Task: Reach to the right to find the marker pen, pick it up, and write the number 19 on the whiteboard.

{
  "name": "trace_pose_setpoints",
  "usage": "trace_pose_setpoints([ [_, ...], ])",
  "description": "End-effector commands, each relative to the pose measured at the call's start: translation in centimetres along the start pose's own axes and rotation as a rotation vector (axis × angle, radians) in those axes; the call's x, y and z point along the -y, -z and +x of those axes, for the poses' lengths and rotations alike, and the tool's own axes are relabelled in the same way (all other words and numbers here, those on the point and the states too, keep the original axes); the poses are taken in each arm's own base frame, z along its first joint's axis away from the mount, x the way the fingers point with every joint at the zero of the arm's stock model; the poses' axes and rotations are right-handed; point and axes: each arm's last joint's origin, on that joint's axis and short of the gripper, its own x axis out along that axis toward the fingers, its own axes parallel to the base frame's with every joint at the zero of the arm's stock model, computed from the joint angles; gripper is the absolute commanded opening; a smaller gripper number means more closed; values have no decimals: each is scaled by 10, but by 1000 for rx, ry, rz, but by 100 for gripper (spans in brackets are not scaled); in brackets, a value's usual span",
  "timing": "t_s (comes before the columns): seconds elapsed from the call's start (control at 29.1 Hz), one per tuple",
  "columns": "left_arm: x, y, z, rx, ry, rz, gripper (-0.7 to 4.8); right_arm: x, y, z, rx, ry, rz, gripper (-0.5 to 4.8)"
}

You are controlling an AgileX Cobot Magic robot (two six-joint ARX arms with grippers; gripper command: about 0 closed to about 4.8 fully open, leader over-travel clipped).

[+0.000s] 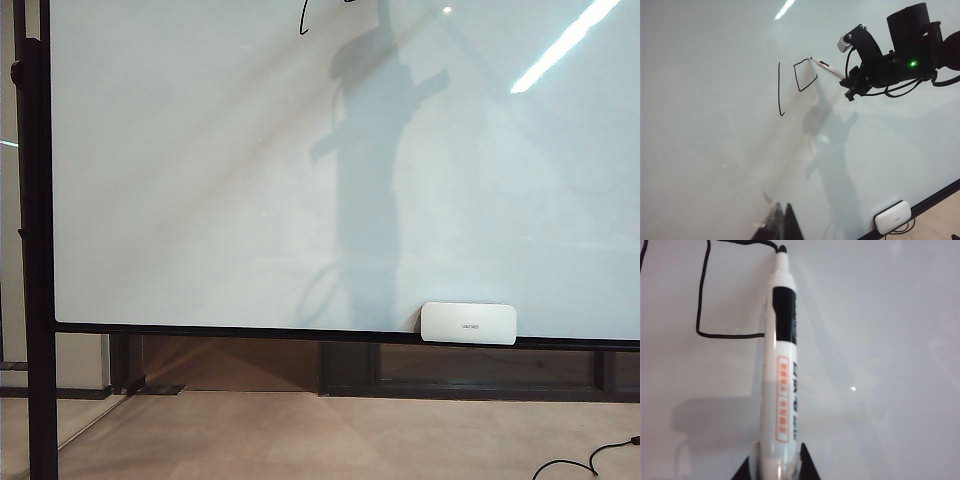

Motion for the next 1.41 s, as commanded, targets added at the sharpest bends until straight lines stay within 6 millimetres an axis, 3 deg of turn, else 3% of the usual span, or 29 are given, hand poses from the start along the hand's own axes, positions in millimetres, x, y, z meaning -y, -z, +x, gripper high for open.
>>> trace_pose_setpoints([
  [0.03, 0, -1, 0, 7, -2, -3, -5, 1, -5, -2, 27, 2, 12, -3],
  [0.93, 0, 0, 0, 1, 0, -3, -5, -2, 1, 7, 35, 17, 18, -3],
  [1.41, 0, 0, 0, 1, 0, -3, -5, -5, 17, 8, -109, 26, -13, -3],
])
